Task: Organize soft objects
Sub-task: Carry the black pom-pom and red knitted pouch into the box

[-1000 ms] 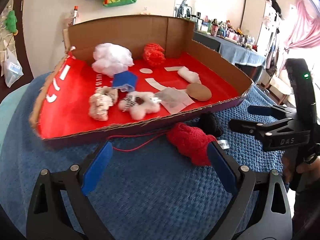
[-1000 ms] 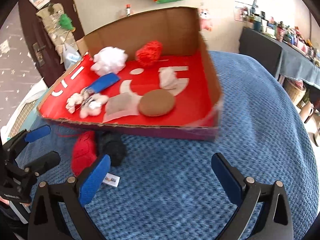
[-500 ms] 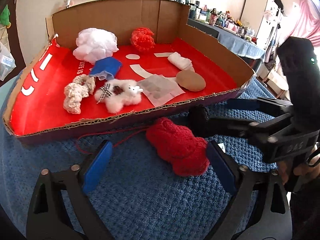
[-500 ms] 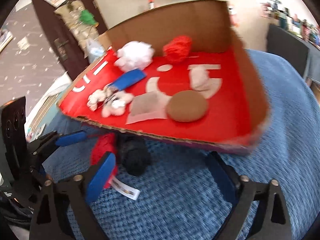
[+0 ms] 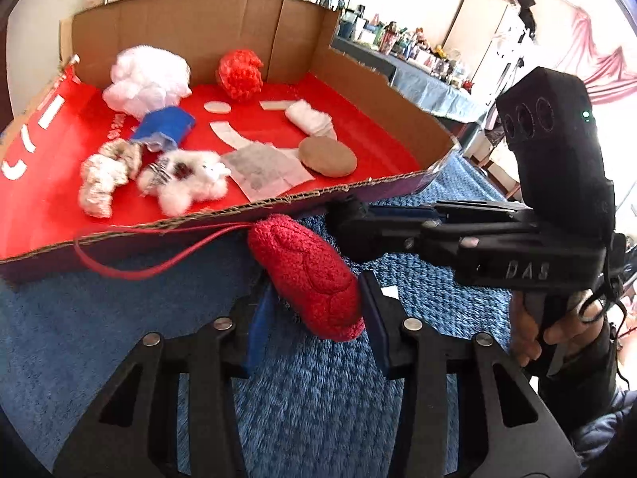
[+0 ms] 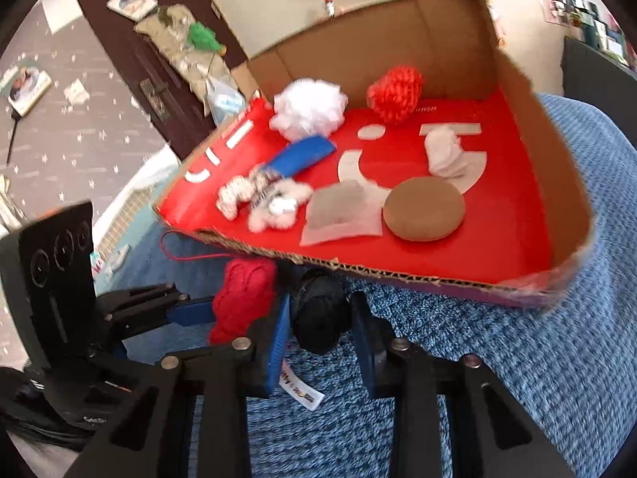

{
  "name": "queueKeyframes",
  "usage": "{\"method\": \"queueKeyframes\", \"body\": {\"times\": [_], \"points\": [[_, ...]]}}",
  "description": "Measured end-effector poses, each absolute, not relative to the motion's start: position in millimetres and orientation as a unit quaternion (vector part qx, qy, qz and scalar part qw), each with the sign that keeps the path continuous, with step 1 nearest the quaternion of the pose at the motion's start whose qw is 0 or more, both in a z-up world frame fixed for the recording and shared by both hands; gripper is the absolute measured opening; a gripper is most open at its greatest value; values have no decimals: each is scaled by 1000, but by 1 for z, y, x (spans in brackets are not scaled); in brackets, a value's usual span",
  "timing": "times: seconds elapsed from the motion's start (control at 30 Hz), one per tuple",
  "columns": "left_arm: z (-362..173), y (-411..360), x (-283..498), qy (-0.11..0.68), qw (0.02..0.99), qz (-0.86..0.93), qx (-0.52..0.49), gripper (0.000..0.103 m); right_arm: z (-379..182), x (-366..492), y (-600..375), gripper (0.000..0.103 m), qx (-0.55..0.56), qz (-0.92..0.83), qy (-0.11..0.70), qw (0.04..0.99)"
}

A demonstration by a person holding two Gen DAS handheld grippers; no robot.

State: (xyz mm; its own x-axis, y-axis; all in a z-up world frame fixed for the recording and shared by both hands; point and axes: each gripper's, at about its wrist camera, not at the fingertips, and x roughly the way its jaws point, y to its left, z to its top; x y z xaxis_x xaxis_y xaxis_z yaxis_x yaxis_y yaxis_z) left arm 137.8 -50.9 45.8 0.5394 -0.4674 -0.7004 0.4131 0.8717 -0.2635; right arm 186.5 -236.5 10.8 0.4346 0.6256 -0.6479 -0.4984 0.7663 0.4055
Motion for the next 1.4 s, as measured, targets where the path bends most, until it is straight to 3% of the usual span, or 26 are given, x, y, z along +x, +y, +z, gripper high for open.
{"method": "queueKeyframes", "body": {"times": [0.43,0.7,1.0,1.4], "points": [[83,-21,129,368,888,-273,-39,40,52,157,-245,33,73,305,364,877],[111,-29,189,365,878,-308,-26,40,94,207,-234,33,21,274,348,897],[92,-46,293,429,847,-313,-8,40,88,306,-211,33,-20,245,411,878],[56,-47,345,492,817,-299,-25,40,46,372,-186,34,-61,210,501,838]]}}
